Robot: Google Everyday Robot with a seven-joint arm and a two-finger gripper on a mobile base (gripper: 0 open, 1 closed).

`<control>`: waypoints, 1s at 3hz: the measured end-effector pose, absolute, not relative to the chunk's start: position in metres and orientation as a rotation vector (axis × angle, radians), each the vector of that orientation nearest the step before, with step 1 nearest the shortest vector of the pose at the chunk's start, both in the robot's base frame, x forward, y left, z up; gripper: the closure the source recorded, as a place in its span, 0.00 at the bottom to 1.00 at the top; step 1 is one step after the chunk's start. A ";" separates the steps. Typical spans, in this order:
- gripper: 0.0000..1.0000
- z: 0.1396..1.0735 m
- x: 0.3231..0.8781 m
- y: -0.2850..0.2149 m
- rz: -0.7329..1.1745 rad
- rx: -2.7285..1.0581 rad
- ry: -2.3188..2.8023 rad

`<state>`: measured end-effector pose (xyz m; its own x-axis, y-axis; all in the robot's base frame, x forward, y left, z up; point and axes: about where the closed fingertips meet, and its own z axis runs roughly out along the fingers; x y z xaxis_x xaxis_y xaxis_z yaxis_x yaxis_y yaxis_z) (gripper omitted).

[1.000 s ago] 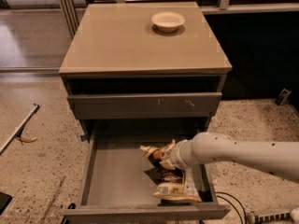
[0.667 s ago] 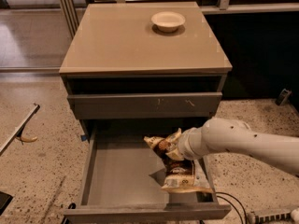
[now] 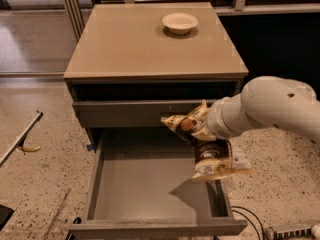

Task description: Pick brown chip bag from middle drawer and place on counter

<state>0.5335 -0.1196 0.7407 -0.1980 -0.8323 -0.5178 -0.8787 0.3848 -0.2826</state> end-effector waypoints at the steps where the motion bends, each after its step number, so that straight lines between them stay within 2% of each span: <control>1: 1.00 0.823 0.547 -0.131 -0.016 -1.490 1.979; 3: 1.00 0.946 0.604 -0.122 -0.133 -1.442 1.920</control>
Offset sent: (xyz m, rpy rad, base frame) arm 0.0715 -0.0198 0.2465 -0.1121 -0.2313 -0.0323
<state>0.6038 -0.1225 0.9462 -0.1151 -0.8706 -0.4783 -0.7963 0.3687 -0.4796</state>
